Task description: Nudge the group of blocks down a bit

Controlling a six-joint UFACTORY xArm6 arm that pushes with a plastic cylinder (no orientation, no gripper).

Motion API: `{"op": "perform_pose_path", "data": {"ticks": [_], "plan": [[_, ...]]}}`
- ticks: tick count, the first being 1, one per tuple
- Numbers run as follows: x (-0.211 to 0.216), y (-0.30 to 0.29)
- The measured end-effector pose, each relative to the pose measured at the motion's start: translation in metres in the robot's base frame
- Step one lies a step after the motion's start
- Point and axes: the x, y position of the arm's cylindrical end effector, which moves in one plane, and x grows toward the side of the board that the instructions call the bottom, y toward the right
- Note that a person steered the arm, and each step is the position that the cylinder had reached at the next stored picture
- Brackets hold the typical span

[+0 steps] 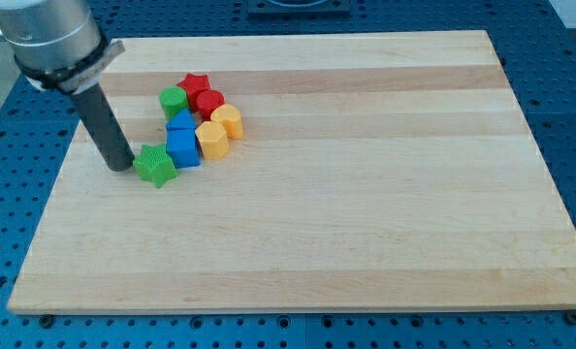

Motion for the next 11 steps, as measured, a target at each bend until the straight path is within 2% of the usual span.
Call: {"op": "perform_pose_path", "data": {"ticks": [1, 3, 4, 5, 7, 9, 11], "plan": [[-0.043, -0.013], [-0.094, -0.017], [-0.126, -0.005], [-0.137, 0.021], [-0.132, 0.046], [-0.13, 0.096], [-0.113, 0.082]]}}
